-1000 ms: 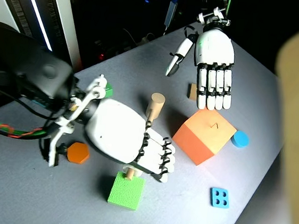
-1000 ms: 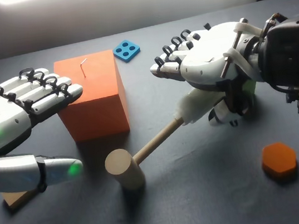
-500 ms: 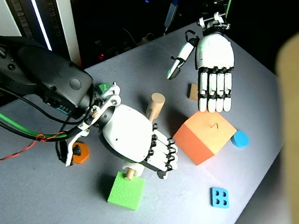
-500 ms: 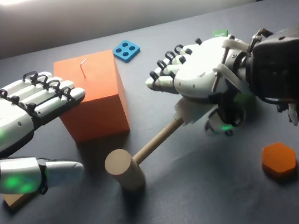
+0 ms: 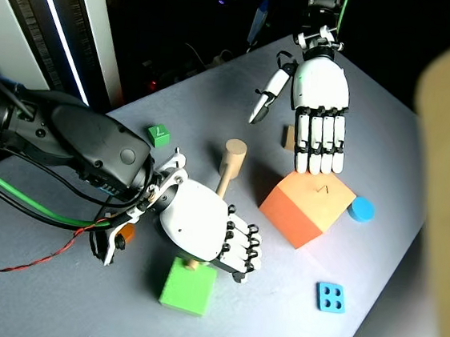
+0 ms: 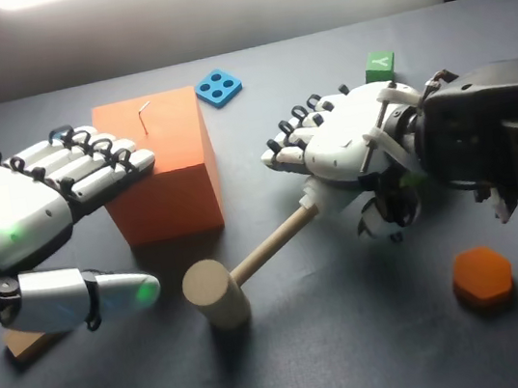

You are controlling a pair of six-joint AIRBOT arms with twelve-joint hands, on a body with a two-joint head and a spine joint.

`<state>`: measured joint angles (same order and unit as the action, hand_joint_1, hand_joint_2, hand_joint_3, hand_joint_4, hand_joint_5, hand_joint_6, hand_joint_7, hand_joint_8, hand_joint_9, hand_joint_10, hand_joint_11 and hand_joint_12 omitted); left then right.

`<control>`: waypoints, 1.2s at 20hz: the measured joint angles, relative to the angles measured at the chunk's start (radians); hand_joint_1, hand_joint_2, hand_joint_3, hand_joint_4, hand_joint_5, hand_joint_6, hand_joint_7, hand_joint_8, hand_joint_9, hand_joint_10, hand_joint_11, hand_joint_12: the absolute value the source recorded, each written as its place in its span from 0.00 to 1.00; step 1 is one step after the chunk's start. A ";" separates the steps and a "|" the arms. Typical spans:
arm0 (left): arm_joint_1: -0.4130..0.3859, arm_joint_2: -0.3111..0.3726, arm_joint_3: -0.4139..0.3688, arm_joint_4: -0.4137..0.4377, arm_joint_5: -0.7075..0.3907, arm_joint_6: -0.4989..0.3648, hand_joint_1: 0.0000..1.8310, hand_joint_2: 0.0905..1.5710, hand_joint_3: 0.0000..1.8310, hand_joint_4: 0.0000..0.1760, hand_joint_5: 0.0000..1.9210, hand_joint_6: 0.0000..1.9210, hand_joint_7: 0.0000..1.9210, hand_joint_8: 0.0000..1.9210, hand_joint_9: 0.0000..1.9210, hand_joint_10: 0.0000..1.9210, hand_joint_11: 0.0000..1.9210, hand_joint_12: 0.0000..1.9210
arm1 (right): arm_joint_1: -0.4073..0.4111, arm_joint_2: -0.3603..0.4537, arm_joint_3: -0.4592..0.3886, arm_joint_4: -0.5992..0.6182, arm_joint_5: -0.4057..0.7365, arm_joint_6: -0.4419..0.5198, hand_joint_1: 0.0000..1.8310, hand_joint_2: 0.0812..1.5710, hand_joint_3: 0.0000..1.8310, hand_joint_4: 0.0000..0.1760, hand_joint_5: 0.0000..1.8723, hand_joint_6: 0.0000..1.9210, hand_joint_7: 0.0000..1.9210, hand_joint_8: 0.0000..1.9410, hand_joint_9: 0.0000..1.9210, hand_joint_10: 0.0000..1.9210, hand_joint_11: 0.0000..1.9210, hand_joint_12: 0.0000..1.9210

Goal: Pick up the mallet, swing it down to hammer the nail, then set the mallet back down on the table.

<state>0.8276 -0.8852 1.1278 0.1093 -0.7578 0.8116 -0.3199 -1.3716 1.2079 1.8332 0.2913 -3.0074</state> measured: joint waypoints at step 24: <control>0.013 -0.003 0.007 -0.013 -0.015 -0.017 0.00 0.71 0.01 0.00 0.00 0.00 0.00 0.00 0.00 0.00 0.00 0.00 | 0.010 -0.055 0.052 0.000 -0.008 0.000 0.68 0.62 0.00 0.00 0.33 0.03 0.36 0.04 0.28 0.15 0.03 0.71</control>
<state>0.8410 -0.8886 1.1347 0.0963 -0.7727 0.7948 -0.3103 -1.4269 1.2598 1.8332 0.2836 -3.0074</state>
